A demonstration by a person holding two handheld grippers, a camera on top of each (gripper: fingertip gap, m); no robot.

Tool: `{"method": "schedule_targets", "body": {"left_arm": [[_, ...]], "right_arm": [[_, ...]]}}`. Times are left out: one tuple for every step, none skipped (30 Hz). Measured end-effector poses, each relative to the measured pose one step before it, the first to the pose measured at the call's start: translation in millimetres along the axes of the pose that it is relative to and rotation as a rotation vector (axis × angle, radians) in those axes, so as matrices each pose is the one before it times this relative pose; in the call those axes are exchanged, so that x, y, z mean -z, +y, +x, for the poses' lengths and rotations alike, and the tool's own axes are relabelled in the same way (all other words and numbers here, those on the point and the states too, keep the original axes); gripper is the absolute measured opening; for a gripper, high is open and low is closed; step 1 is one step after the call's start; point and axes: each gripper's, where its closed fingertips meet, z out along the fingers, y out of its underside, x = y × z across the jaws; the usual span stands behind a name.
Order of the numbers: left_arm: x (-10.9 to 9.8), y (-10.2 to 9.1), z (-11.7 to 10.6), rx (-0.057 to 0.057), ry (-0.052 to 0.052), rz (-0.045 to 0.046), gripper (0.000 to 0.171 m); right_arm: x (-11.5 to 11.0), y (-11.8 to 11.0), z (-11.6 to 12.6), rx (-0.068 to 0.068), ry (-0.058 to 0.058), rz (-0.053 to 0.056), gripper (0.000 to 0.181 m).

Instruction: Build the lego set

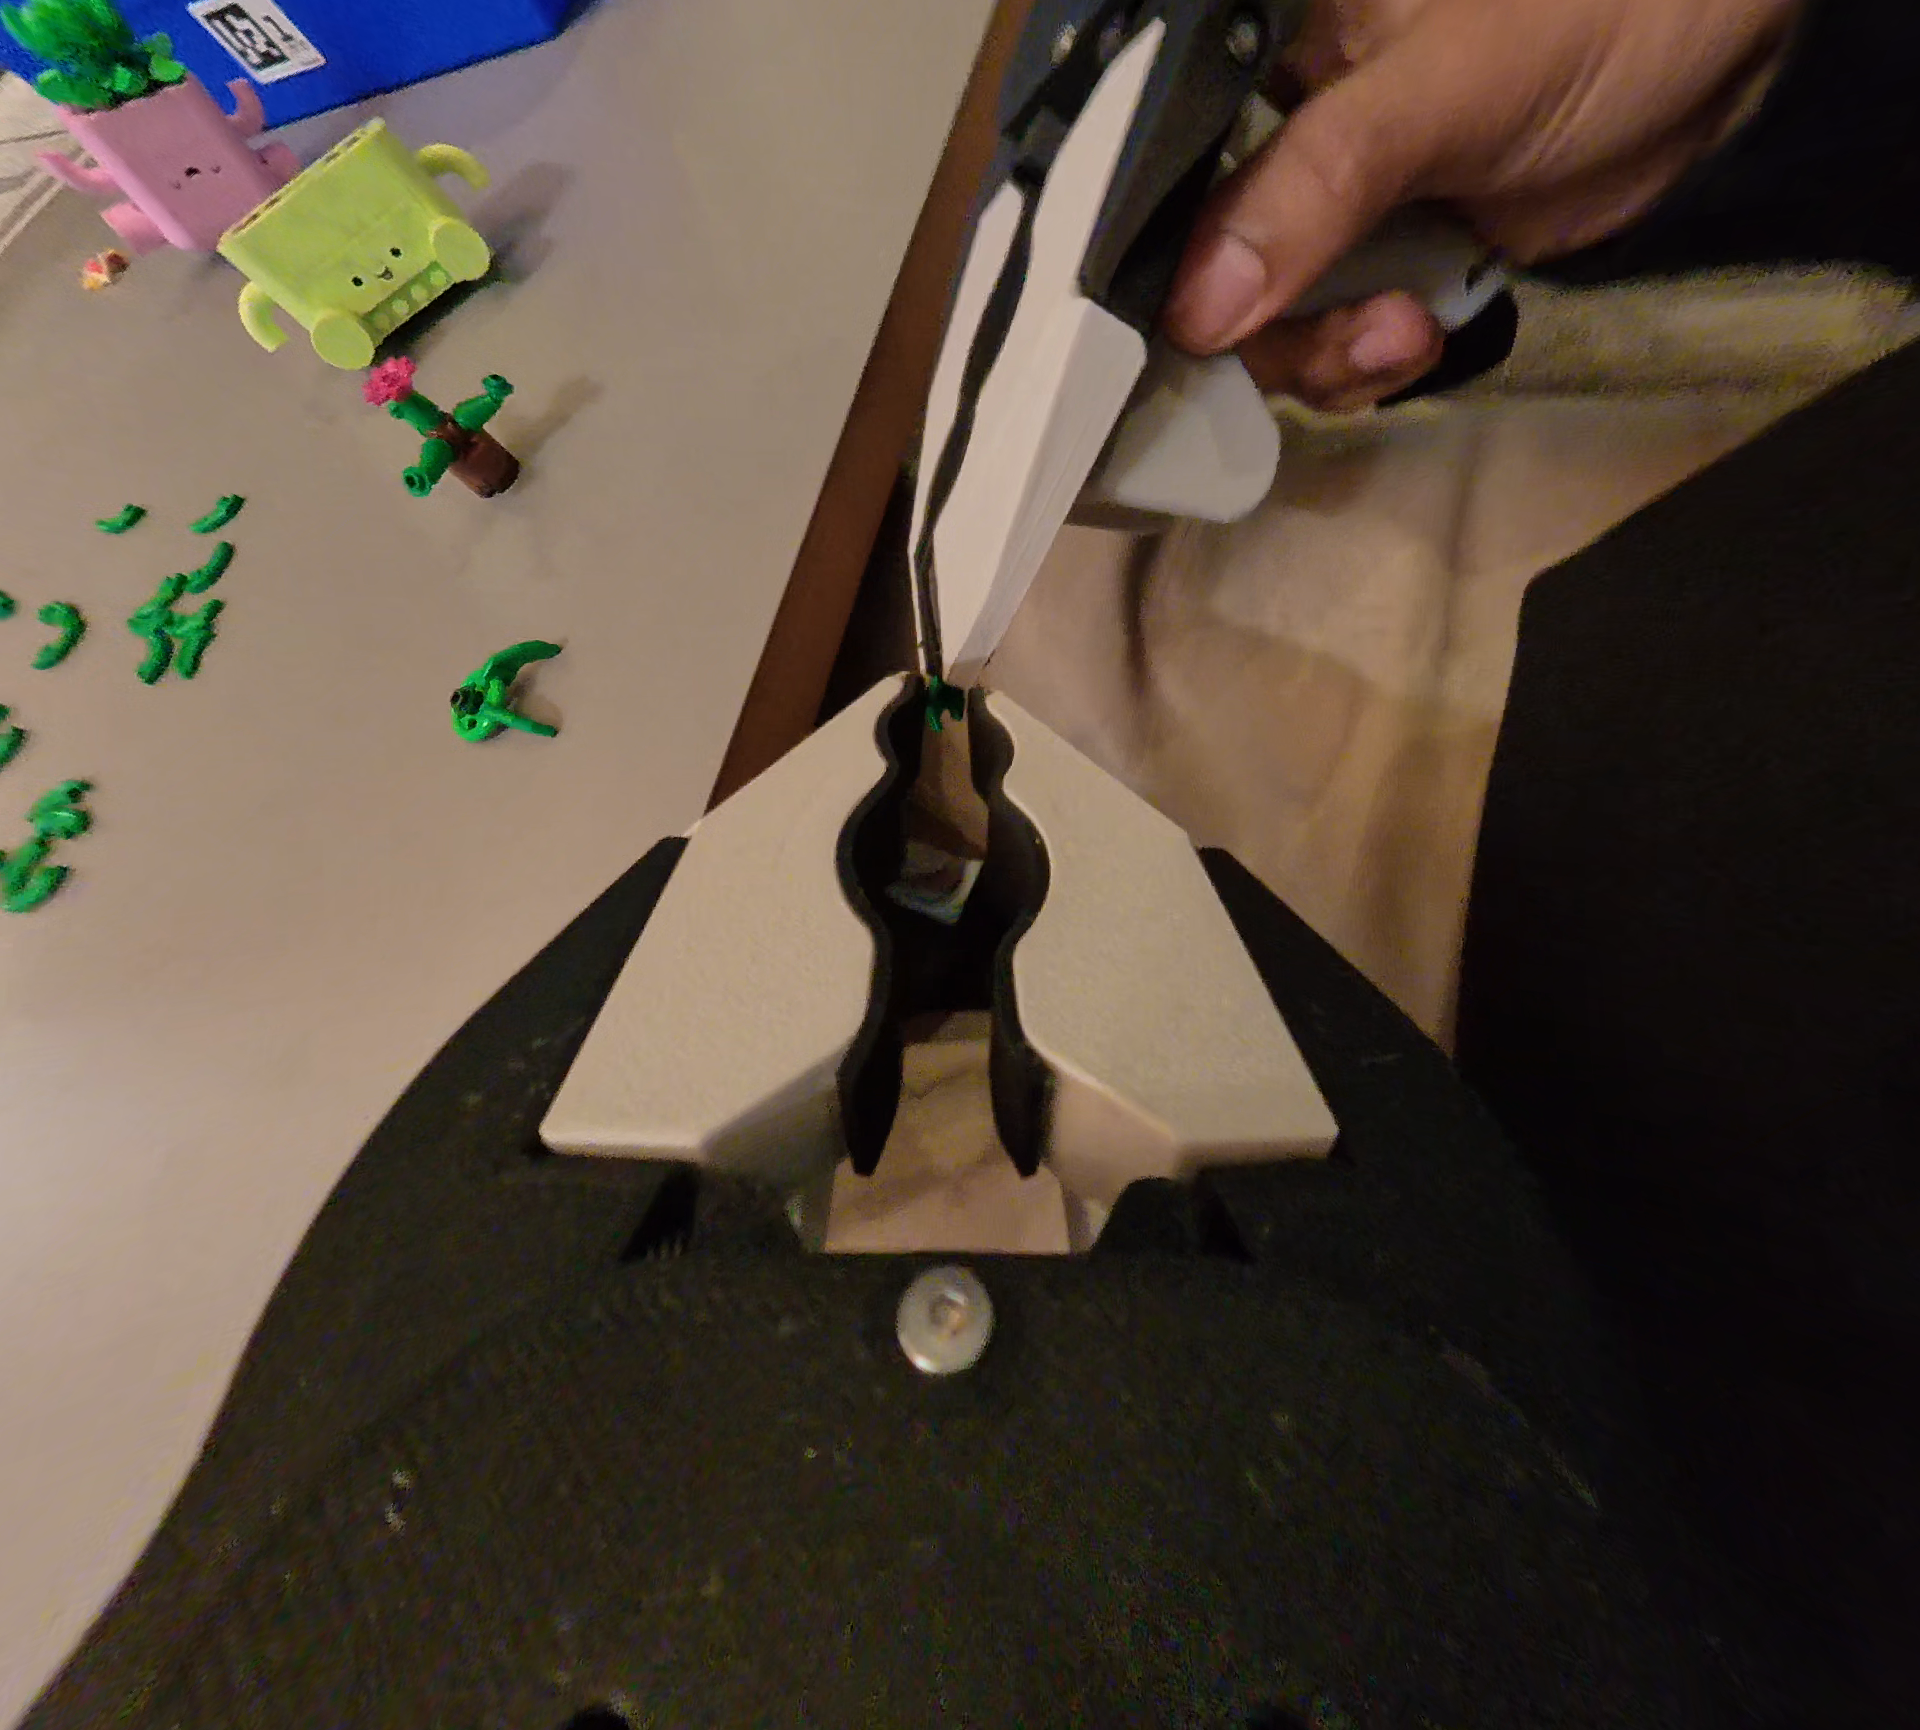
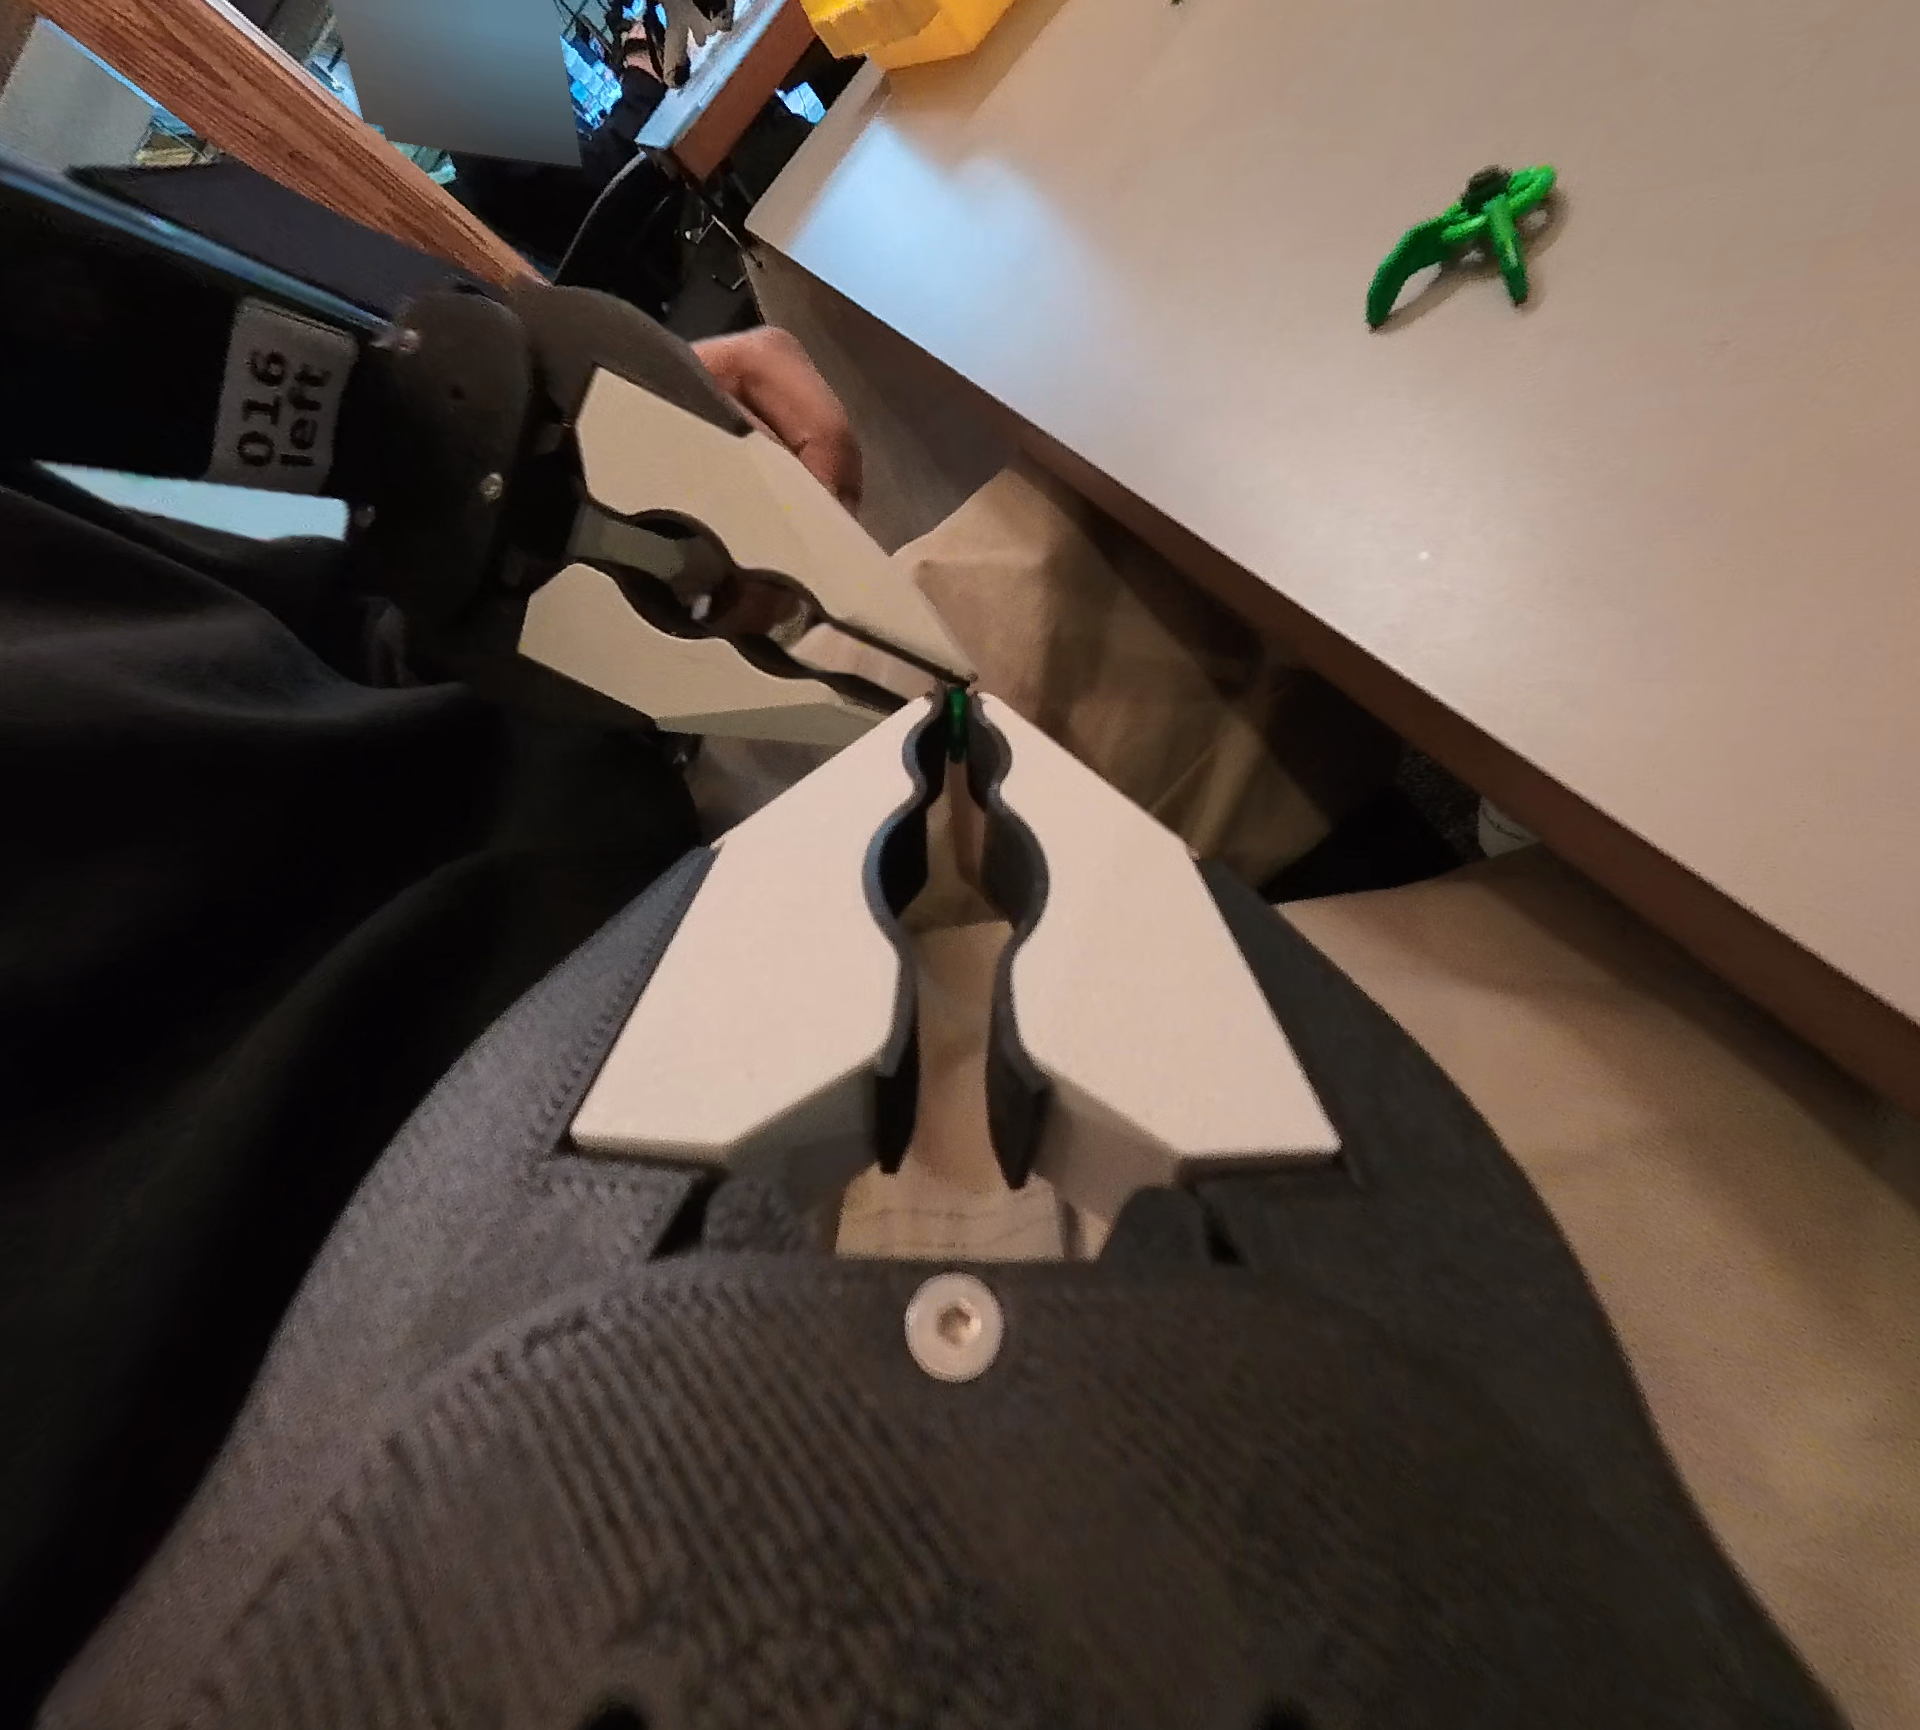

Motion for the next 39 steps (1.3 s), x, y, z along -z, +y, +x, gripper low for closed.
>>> {"method": "schedule_targets", "body": {"left_arm": [[1.43,-4.29,-0.78,0.0596,0.0181,0.03544,0.011],[2.1,-5.14,-0.8,0.075,0.0276,0.0393,0.014],[2.29,-5.45,-0.38,0.086,0.0367,0.03809,0.017],[2.41,-5.59,0.82,0.0893,0.0465,0.03668,0.017],[2.4,-5.69,1.01,0.0852,0.0462,0.03688,0.017],[2.62,-5.72,2.36,0.0755,0.0513,0.03697,0.017],[2.4,-5.13,3.0,0.0642,0.05,0.03425,0.015],[1.97,-4.05,2.57,0.0537,0.0417,0.02858,0.015],[1.41,-3.15,2.21,0.0426,0.0353,0.02299,0.015],[1.06,-2.22,2.32,0.033,0.0309,0.01761,0.014],[0.66,-1.57,1.5,0.0266,0.0219,0.01215,0.014],[0.73,-1.39,1.47,0.0186,0.0188,0.01161,0.013],[0.58,-1.2,1.0,0.0163,0.0141,0.00918,0.012],[0.51,-1.08,0.95,0.0138,0.0128,0.00737,0.01],[0.72,-1.01,0.48,0.0125,0.0103,0.00755,0.009],[0.44,-0.63,0.72,0.0118,0.011,0.00413,0.008],[0.53,-0.62,0.81,0.0108,0.0117,0.00328,0.007],[0.58,-0.62,0.64,0.0081,0.0105,0.00321,0.006],[0.54,-0.25,1.4,0.0068,0.0149,0.00056,0.004],[0.3,-0.26,1.26,0.0097,0.015,0.00027,0.003],[0.43,-0.2,0.69,0.01,0.0125,0.00024,0.003],[0.39,-0.24,0.98,0.0086,0.0136,0.00163,0.002],[0.53,-0.27,0.68,0.0101,0.0121,0.00163,0.001],[0.48,-0.44,-0.03,0.0101,0.0071,0.00361,0.0],[0.75,-0.8,0.32,0.0093,0.009,0.00509,0.0],[0.5,-0.21,0.1,0.0078,0.0064,0.00109,0.0],[0.19,0.52,-0.38,-0.0001,0.0002,-0.00424,0.0],[0.16,0.58,-0.33,-0.0079,-0.0036,-0.0054,0.0],[-0.03,0.76,0.1,-0.0062,-0.0016,-0.00662,0.0],[0.04,0.46,0.33,-0.0015,0.0013,-0.00659,0.0],[-0.03,0.28,0.4,-0.002,0.0022,-0.00444,0.0],[-0.1,0.43,0.53,-0.0012,0.0026,-0.00551,0.0],[-0.05,0.52,0.41,-0.0002,0.0026,-0.00535,0.0],[0.05,0.12,0.45,0.0035,0.0058,-0.00258,0.0],[0.21,0.35,0.59,0.0077,0.0094,-0.00345,0.0],[0.35,0.15,-0.1,0.008,0.006,-0.00254,0.0],[0.4,0.29,-0.8,0.006,0.0014,-0.00207,0.0],[0.34,0.84,-0.88,0.0013,-0.0022,-0.00439,0.001],[0.17,0.57,-0.6,-0.0044,-0.0045,-0.00302,0.001]], "right_arm": [[1.34,-3.1,-1.82,0.0018,-0.0104,0.0173,0.001],[1.83,-4.37,-3.02,0.0005,-0.0188,0.0259,0.001],[1.91,-5.35,-3.65,-0.0008,-0.0228,0.0328,0.001],[2.2,-5.9,-4.43,0.0021,-0.0263,0.0363,0.001],[2.06,-6.08,-4.5,0.0059,-0.0247,0.0361,0.001],[1.91,-5.63,-3.65,0.0088,-0.0179,0.0338,0.001],[1.38,-4.59,-2.82,0.0101,-0.0123,0.0266,0.001],[0.82,-3.0,-2.96,0.0127,-0.0125,0.0176,0.001],[0.09,-2.09,-2.65,0.0139,-0.0098,0.0123,0.001],[-0.29,-1.23,-2.16,0.0126,-0.0064,0.0071,0.001],[-0.8,-0.47,-2.07,0.0099,-0.0073,0.003,0.001],[-0.78,-0.33,-1.92,0.0057,-0.0083,0.0025,0.001],[-0.92,0.13,-1.73,0.0011,-0.0091,0.0003,0.001],[-0.89,0.24,-1.72,-0.0011,-0.011,0.0009,0.001],[-0.69,-0.01,-1.39,-0.0014,-0.0093,0.002,0.001],[-0.18,-0.51,-0.77,0.0008,-0.0055,0.0048,0.001],[-0.01,-0.47,-0.98,0.0032,-0.0053,0.0031,0.001],[0.14,-0.41,-0.81,0.0042,-0.0045,0.0017,0.001],[0.22,-0.38,-0.82,0.0043,-0.0055,0.0017,0.0],[0.06,-0.26,-1.26,0.0015,-0.0081,0.0021,0.001],[-0.05,-0.21,-0.94,0.0001,-0.0064,0.0018,0.001],[-0.12,-0.27,-0.87,0.0017,-0.0058,0.0028,0.001],[-0.13,-0.18,-0.85,0.0018,-0.0062,0.0019,0.001],[-0.08,0.02,-0.97,0.0012,-0.0071,0.0002,0.001],[-0.1,0.21,-0.67,0.0009,-0.0046,-0.0017,0.001],[-0.15,0.55,-0.36,0.002,-0.0025,-0.0029,0.0],[-0.15,0.65,0.09,0.0017,0.0003,-0.0039,0.0],[-0.13,0.7,0.18,0.0021,0.0009,-0.0043,0.001],[0.1,0.71,0.09,0.0012,-0.0013,-0.0041,0.001],[0.1,0.52,-0.28,-0.0003,-0.0036,-0.0031,0.001],[0.05,0.22,-0.44,-0.0002,-0.0051,-0.0013,0.001],[0.17,0.25,-0.56,0.0012,-0.0057,0.0,0.001],[0.12,0.17,-0.47,0.0008,-0.005,-0.0004,0.001],[0.07,0.01,-0.21,0.0008,-0.0026,0.0002,0.001],[-0.01,0.07,-0.01,0.0024,-0.0004,0.0,0.003],[-0.18,0.54,-0.23,0.0033,-0.0011,-0.0029,0.004],[-0.24,1.13,-0.44,0.0033,-0.0021,-0.0082,0.001],[-0.41,1.35,0.51,0.0017,0.0053,-0.0098,0.001],[-0.23,1.03,0.76,0.0049,0.009,-0.0089,0.001]]}}
